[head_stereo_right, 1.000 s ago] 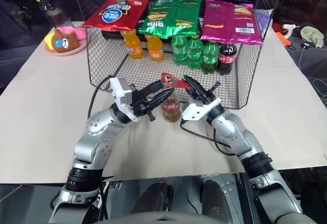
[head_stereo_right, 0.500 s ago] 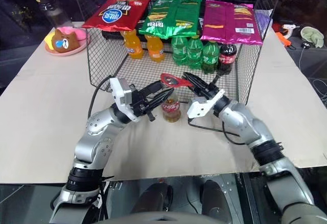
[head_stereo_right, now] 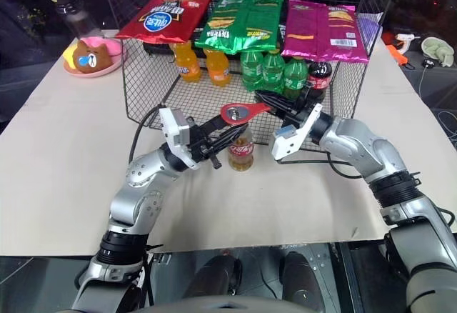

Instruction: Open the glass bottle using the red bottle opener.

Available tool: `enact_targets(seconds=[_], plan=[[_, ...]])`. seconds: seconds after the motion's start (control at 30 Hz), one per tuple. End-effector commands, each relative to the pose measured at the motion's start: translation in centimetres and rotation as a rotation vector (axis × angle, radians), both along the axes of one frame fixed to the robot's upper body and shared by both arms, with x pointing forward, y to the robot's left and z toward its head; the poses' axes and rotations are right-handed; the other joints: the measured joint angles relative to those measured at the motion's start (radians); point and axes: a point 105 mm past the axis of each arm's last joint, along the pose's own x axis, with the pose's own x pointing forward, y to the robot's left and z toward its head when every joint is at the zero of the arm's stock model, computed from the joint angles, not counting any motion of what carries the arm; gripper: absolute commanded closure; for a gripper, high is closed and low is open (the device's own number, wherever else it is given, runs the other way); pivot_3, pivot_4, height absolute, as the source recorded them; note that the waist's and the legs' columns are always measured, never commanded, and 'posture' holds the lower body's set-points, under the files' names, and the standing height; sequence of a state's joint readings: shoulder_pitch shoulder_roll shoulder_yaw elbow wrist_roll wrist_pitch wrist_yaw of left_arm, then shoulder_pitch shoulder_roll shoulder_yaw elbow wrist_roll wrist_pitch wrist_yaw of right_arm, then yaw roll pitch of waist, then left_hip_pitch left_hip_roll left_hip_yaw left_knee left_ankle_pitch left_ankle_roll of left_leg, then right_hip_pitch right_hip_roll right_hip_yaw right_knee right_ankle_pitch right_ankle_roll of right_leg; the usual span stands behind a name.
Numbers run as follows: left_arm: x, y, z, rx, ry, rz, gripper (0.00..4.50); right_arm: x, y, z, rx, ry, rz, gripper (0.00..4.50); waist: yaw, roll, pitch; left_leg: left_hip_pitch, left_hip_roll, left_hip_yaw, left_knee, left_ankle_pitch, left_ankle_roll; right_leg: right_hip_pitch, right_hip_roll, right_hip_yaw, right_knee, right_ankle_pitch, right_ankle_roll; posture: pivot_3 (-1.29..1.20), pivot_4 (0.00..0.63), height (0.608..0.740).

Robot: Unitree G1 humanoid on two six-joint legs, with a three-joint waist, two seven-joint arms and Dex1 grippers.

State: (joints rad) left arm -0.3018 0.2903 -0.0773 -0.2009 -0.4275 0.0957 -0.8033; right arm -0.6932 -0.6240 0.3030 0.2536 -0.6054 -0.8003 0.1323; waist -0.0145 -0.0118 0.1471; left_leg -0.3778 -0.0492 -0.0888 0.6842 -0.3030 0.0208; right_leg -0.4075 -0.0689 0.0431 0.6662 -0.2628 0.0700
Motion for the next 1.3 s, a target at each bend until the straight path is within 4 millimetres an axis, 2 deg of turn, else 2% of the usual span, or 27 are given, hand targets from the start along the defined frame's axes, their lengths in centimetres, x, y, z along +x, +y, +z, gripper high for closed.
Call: enact_targets(seconds=[0.03,0.13,0.23,0.33,0.43,0.57,0.83,0.97,1.3], plan=[[0.3,-0.1,-1.5,0.039,0.051,0.008,3.25,-0.2,-0.1,1.2,0.012,-0.039,0.009,4.5,0.0,0.0,0.0,0.0,0.0,0.0,0.0,0.0,0.0,0.0,0.0,0.0,0.0,0.0,0.0,0.0,0.15,0.74],[0.4,-0.1,-1.5,0.039,0.05,0.009,3.25,0.1,-0.7,1.6,0.097,-0.012,-0.009,4.5,0.0,0.0,0.0,0.0,0.0,0.0,0.0,0.0,0.0,0.0,0.0,0.0,0.0,0.0,0.0,0.0,0.15,0.74],[0.4,0.0,-1.6,0.039,0.05,0.012,3.25,0.4,-1.7,2.8,0.237,0.009,-0.038,4.5,0.0,0.0,0.0,0.0,0.0,0.0,0.0,0.0,0.0,0.0,0.0,0.0,0.0,0.0,0.0,0.0,0.15,0.74],[0.3,0.1,-1.3,0.023,0.048,0.016,3.25,1.0,-3.8,4.0,0.419,0.04,-0.094,4.5,0.001,0.0,0.0,0.0,0.0,0.0,0.0,0.0,0.0,0.0,0.0,0.0,-0.001,0.0,0.0,0.0,0.15,0.74],[0.3,0.2,-1.0,0.004,0.04,0.025,3.25,1.4,-5.5,4.3,0.526,0.074,-0.152,4.5,0.001,0.0,0.0,-0.001,0.0,-0.001,0.0,0.0,0.0,0.0,0.0,0.0,-0.001,0.0,0.0,0.0,0.15,0.74],[0.3,0.2,-0.9,-0.002,0.038,0.029,3.25,1.7,-6.5,3.8,0.585,0.117,-0.192,4.5,-0.001,0.0,0.0,-0.001,0.0,0.0,-0.001,0.0,0.0,0.0,0.0,0.0,-0.001,0.0,0.0,0.0,0.15,0.74],[0.3,0.4,-0.8,-0.005,0.03,0.041,3.25,1.6,-6.6,2.9,0.593,0.148,-0.208,4.5,-0.001,0.0,0.0,-0.001,0.0,0.0,-0.001,0.0,0.0,0.0,0.0,0.0,-0.001,0.0,0.0,0.0,0.15,0.74],[0.2,0.3,-0.9,-0.003,0.03,0.037,1.61,1.6,-6.7,2.6,0.588,0.161,-0.216,4.5,-0.002,0.0,0.001,-0.001,0.0,0.0,-0.001,0.0,0.0,-0.001,0.0,0.0,-0.001,0.0,0.0,0.0,0.15,0.74],[0.1,0.2,-1.1,0.002,0.039,0.031,1.61,1.5,-6.8,2.5,0.585,0.166,-0.221,4.5,-0.002,0.001,0.001,-0.004,0.0,0.0,-0.001,0.0,0.0,-0.004,0.0,0.0,-0.001,0.0,0.0,0.0,0.15,0.74]])
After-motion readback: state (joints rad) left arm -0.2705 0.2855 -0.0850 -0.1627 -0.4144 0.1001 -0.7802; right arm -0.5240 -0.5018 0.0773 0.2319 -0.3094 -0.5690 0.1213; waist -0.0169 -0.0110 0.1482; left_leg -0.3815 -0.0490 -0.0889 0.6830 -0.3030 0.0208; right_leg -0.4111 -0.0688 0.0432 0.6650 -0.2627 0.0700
